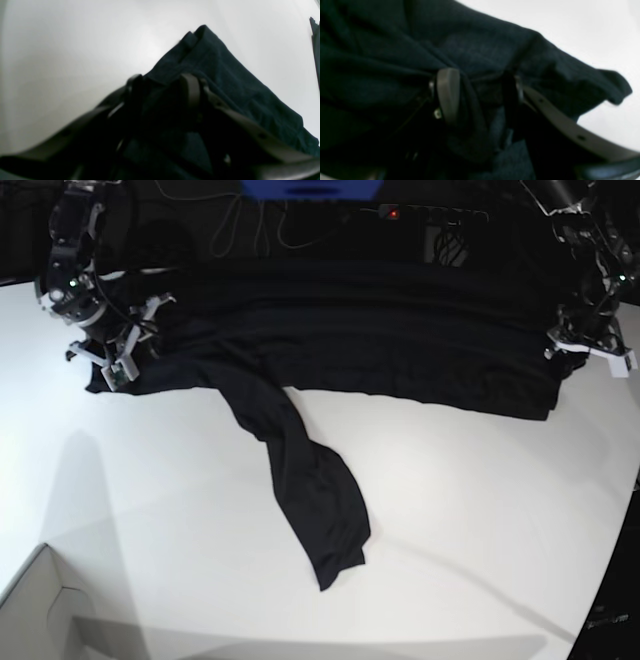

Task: Layout the t-shirt on the table in an organized manner, then fold the t-shirt properly
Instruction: 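Lay the folded edge down and smooth the shirt into a long strip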

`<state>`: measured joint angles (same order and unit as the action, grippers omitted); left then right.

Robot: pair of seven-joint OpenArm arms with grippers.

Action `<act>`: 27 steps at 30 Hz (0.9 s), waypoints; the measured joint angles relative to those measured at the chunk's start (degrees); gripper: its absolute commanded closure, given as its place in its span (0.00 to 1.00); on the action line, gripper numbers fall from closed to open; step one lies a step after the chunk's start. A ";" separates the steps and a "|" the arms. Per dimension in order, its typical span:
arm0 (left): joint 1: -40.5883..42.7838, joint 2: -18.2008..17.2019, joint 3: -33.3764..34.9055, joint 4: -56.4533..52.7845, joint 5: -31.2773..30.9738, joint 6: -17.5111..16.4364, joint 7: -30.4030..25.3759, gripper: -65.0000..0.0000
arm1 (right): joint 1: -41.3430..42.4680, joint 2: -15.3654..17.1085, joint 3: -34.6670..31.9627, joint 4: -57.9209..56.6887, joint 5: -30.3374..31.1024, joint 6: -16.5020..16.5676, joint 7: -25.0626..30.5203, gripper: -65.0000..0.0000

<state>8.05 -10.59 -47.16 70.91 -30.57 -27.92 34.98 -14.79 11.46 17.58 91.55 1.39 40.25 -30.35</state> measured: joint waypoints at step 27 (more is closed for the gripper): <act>0.42 0.24 -0.07 4.55 0.13 0.20 8.07 0.63 | 4.17 -3.61 6.05 10.60 -9.81 0.11 -2.08 0.55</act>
<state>8.47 -10.35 -47.22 75.46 -30.44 -27.73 43.05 -10.61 7.86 23.64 102.15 -8.43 40.36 -32.42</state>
